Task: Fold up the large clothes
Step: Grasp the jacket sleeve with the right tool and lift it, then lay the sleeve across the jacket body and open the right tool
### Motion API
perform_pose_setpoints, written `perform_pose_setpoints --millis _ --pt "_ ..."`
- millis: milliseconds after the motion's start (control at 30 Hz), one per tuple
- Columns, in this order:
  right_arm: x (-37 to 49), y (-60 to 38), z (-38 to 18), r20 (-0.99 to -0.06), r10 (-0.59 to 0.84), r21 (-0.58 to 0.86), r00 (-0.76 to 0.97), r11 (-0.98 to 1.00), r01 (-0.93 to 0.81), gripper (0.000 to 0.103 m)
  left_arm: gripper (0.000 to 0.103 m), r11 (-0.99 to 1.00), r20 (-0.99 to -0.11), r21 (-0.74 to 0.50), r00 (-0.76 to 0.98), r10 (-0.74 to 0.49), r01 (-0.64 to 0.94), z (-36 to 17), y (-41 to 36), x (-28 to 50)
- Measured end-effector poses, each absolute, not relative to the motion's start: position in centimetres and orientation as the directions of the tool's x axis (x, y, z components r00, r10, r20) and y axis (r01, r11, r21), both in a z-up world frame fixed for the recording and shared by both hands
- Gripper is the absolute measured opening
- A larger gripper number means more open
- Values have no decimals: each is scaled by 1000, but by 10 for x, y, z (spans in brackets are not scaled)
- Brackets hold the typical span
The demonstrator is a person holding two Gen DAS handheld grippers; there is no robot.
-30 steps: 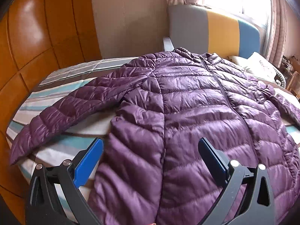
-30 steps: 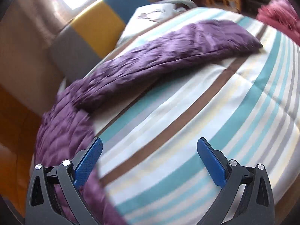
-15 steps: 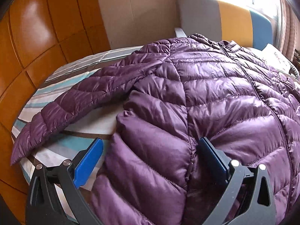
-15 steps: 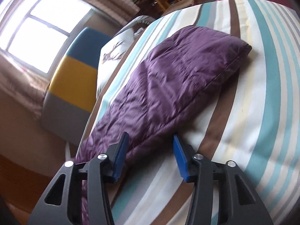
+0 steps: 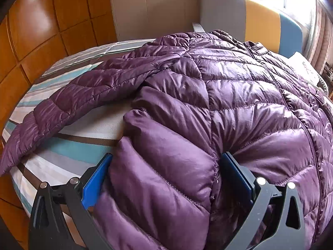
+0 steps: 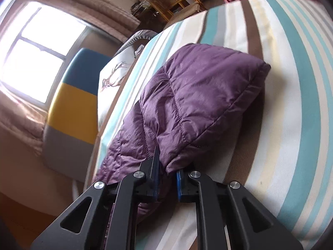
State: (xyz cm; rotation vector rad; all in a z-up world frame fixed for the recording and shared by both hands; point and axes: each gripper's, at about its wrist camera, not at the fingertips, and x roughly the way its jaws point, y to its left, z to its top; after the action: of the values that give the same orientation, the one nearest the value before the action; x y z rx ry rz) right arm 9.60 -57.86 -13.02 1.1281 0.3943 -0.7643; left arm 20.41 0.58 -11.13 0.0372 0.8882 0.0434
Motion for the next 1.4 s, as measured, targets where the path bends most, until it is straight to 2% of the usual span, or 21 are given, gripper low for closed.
perform_pose_setpoints --millis 200,367,533,700,933,1100,1200,1333,1367,1400 --pt "120 -564 -103 -660 -417 508 625 365 780 9 101 999 -776 47 629 51 -23 -111 6 205" --pt "160 -515 -73 -631 -461 313 624 585 748 9 101 998 -772 51 633 55 -25 -110 7 204" --pt "208 -424 -56 -570 -472 20 672 810 586 9 101 999 -774 37 632 45 -25 -110 8 204" --pt "239 -329 -51 -507 -424 -211 751 905 369 9 101 999 -774 32 631 41 -26 -110 9 205" --pt "259 -228 -74 -465 -361 -492 808 864 103 9 101 999 -773 32 633 41 -27 -110 9 205" --pt "249 -166 -96 -445 -233 -657 865 741 -138 9 101 999 -772 36 634 46 -28 -109 8 205" --pt "236 -143 -106 -464 -146 -682 874 688 -247 9 101 999 -771 38 635 47 -28 -109 9 205" --pt "227 -134 -111 -492 -128 -692 861 657 -298 10 101 999 -772 38 634 47 -28 -109 8 205" --pt "226 -138 -107 -515 -122 -669 849 677 -308 15 101 999 -773 36 633 46 -29 -109 9 205" --pt "224 -142 -101 -532 -109 -639 839 702 -314 25 101 999 -774 35 631 46 -30 -109 8 206"
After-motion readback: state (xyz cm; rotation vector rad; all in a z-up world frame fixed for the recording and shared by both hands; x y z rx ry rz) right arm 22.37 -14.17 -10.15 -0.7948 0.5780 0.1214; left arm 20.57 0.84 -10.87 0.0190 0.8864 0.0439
